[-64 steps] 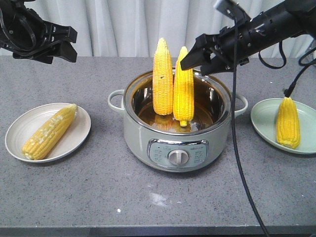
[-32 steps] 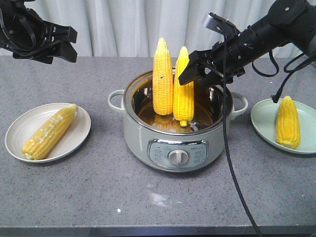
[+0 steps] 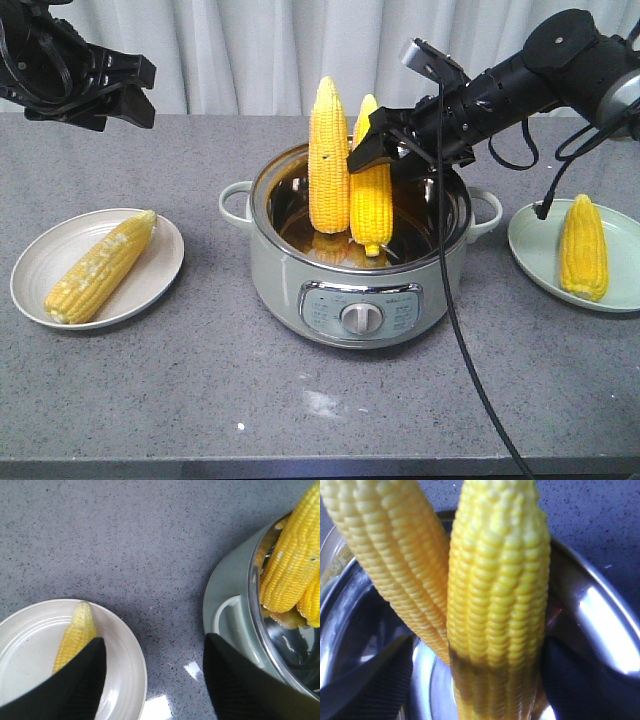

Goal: Distribute corn equally
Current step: 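Grasp the bright yellow cob with the right gripper and lift it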

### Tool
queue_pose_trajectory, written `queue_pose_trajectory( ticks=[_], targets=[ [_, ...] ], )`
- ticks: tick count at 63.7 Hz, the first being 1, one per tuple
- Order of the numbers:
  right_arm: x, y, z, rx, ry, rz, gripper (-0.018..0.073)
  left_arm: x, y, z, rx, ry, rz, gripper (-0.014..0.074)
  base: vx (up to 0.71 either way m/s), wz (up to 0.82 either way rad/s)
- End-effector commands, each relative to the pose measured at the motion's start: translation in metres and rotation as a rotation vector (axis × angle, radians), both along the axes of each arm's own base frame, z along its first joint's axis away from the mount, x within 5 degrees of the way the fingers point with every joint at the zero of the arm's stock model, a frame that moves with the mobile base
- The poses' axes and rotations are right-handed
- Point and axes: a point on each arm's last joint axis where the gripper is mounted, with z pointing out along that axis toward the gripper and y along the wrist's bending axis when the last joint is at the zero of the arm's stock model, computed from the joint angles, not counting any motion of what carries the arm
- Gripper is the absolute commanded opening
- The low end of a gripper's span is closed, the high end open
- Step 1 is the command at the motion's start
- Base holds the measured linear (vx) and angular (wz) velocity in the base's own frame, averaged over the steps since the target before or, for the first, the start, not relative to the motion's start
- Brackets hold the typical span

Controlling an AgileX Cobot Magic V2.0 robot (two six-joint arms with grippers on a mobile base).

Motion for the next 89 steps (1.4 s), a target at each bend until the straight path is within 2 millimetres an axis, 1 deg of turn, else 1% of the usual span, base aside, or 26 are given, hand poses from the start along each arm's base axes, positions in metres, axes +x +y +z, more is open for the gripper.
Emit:
queue_pose_trajectory(
  ticks=[1,5,12,25,35,46,49,67,82,89],
  targets=[
    [-0.004,-0.002,0.031,0.023,-0.101,-0.019,0.0524,-0.012,0.001,0.029,-0.039,-0.111,0.008,0.0406,0.00,0.00],
    [-0.004,-0.002,0.031,0.026,-0.099,-0.022,0.0512,-0.012,0.001,0.029,-0.039,-0.111,0.008,0.0406,0.00,0.00],
    [-0.004,-0.003,0.030,0.023,-0.093,-0.029,0.0455,-0.012,0.001,0.029,-0.039,-0.111,0.008,0.0406,0.00,0.00],
    [-0.004,-0.005,0.029,-0.005,-0.092,-0.034,0.0279,-0.012,0.001,0.029,-0.039,-0.111,0.008,0.0406,0.00,0.00],
    [-0.004,-0.005,0.028,-0.019,-0.094,-0.034,0.0119,-0.012,0.001,0.029,-0.039,-0.110,0.007,0.0406,0.00,0.00],
    [-0.004,-0.005,0.029,-0.010,-0.092,-0.032,0.0003,-0.013,0.001,0.029,-0.038,-0.105,0.006,0.0406,0.00,0.00],
    [-0.005,-0.005,0.032,-0.010,-0.098,-0.031,-0.0014,-0.013,0.001,0.029,-0.038,-0.104,0.006,0.0406,0.00,0.00],
    [-0.013,-0.008,0.062,-0.003,-0.230,-0.064,-0.0011,-0.013,0.001,0.029,-0.039,-0.105,0.006,0.0406,0.00,0.00],
    [-0.013,-0.008,0.070,0.011,-0.285,-0.073,-0.0011,-0.012,0.000,0.029,-0.041,-0.111,0.006,0.0406,0.00,0.00],
    [-0.020,-0.011,0.091,0.035,-0.377,-0.073,-0.0011,-0.011,-0.002,0.031,-0.065,-0.134,0.006,0.0406,0.00,0.00]
  ],
)
